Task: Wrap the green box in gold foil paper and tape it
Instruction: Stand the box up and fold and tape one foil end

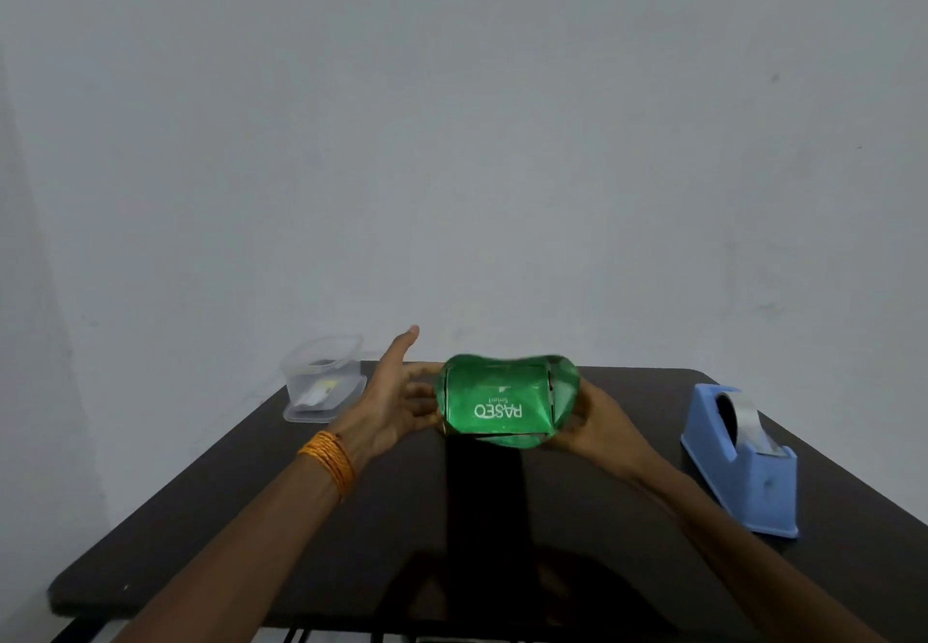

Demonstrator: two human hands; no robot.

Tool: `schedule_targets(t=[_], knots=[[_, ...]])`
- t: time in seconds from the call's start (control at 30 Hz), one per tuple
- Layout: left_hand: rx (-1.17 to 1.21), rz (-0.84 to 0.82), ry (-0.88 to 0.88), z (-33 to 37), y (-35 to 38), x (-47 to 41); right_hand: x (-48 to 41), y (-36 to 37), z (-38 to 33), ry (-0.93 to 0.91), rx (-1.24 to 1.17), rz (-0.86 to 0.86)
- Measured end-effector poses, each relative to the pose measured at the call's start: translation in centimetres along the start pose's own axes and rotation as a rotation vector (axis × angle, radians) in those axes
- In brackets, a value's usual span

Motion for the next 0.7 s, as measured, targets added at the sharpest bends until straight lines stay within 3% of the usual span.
schedule_targets(t=[0.2,0.43,0.6,0.7], knots=[[0.062,-0.141,0.065,3.3,2.3,0.1,-3.1,-2.1,-1.4,0.083,-0.020,0.064],[-0.366,-0.269,0.180,4.1,3.4,-1.8,-5.3,-2.5,-2.0,0.178,0.100,0.089],[-0.397,-0.210,0.241,3.5,2.9,-3.2,-5.8,-2.5,-1.2,0.209,0.089,0.077],[-0.413,-0.108,0.311,3.3,2.8,-3.0,-5.5,-3.3,0.1,0.282,0.083,0.243]])
Point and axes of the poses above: each hand's wrist, its own x-axis away from the middle knuckle, its own y-axis out of the palm, z = x × y, the point moved 9 cm from there along -x, towards the middle knuckle, and after that the axes turned 7 degrees about x, right-handed, at the moved point
